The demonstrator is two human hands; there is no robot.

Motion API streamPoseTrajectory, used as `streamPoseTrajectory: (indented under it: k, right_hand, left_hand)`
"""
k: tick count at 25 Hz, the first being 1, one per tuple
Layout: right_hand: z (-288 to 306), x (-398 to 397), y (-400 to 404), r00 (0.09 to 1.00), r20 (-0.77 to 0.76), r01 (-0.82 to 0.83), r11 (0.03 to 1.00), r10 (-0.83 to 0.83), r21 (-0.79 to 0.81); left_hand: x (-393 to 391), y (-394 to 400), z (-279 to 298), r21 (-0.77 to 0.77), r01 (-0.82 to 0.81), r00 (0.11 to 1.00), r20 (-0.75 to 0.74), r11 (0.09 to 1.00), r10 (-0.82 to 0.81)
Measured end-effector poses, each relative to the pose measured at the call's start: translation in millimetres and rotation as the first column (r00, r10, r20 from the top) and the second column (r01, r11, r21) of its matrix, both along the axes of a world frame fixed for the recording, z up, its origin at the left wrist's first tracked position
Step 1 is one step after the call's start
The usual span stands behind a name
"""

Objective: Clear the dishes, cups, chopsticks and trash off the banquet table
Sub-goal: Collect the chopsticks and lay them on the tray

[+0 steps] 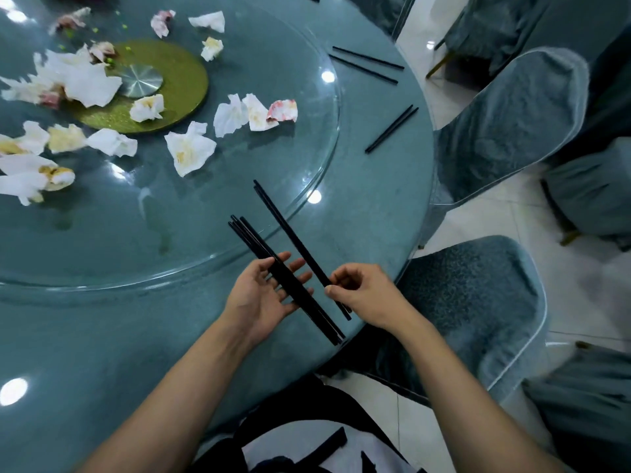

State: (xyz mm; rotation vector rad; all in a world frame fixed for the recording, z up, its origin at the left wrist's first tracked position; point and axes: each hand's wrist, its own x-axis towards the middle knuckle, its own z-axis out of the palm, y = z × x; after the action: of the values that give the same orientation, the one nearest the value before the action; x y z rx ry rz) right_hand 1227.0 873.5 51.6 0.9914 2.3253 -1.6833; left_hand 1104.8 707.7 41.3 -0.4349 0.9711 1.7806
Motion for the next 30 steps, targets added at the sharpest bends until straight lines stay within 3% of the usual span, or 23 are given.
streamPoseTrajectory:
  k: [5, 11, 18, 30]
  right_hand:
    - [19, 14, -20, 0.996, 0.024, -0.089, 0.996, 0.088, 0.020]
    - [29, 40, -29, 0.997, 0.076, -0.046, 0.976, 0.031, 0.212]
    - [31, 68, -28, 0.994, -0.037, 0.109, 0.964, -0.103, 0.241]
    - [40, 146, 13, 0.891, -0.226, 0.451, 0.823, -0.393, 0.345]
  left_hand:
    - [1, -4, 8, 0.020, 0.060, 0.998, -0.012, 0.998, -0.060]
    - [10, 0, 16, 0.038, 0.132, 0.991, -0.007, 0.991, -0.131]
    - [20, 17, 25, 0.036, 0.199, 0.980, -0.025, 0.979, -0.198]
    - [83, 75, 44, -0.005, 0.364, 0.929, -0.072, 0.931, -0.363]
